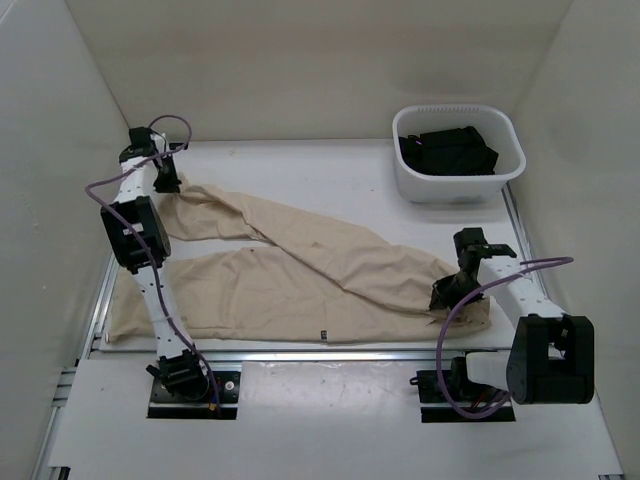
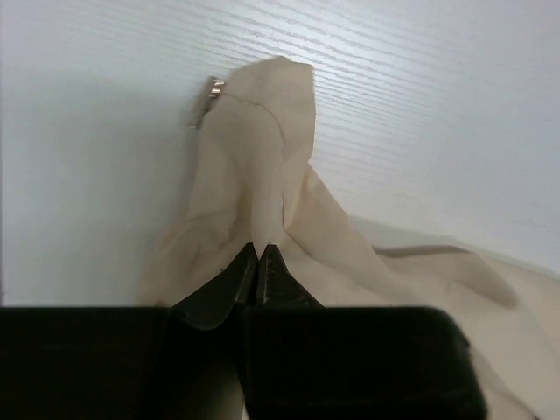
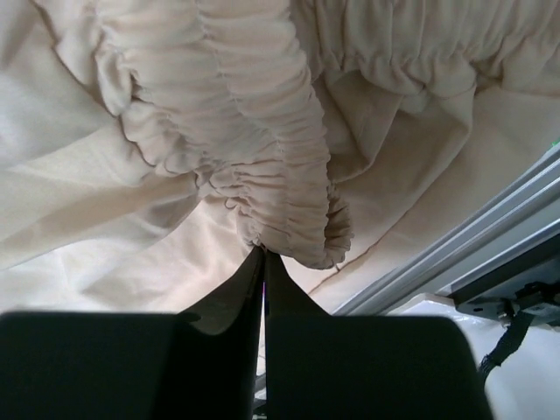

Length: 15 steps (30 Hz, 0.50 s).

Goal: Fold and stack the trousers
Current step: Fold the trousers

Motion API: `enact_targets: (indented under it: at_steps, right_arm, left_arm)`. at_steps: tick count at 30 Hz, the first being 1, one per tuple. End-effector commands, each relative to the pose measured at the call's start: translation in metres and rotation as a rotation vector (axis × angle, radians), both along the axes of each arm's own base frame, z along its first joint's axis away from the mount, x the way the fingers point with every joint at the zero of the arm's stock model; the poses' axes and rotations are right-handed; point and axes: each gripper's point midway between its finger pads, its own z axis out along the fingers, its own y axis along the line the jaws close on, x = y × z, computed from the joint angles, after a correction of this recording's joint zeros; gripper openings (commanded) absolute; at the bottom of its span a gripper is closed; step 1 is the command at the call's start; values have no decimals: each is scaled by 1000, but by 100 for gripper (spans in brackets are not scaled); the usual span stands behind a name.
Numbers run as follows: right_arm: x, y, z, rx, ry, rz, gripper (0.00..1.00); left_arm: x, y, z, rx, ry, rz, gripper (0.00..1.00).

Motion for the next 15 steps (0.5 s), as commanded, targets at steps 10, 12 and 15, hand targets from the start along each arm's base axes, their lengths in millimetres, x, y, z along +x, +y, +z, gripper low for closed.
enact_targets:
  at_steps: [10,12,15]
  right_arm:
    - [49,-66,105,-219,-280,152,0]
    - [42,-76,106,-231,-266,151,0]
    - [33,-90,106,-255,-256,156,0]
  left_arm:
    - [-88,2,173,131,-218,77,14]
    - [-123,6,146,136,-135,111,14]
    - [-172,23,129,126,-80,182,14]
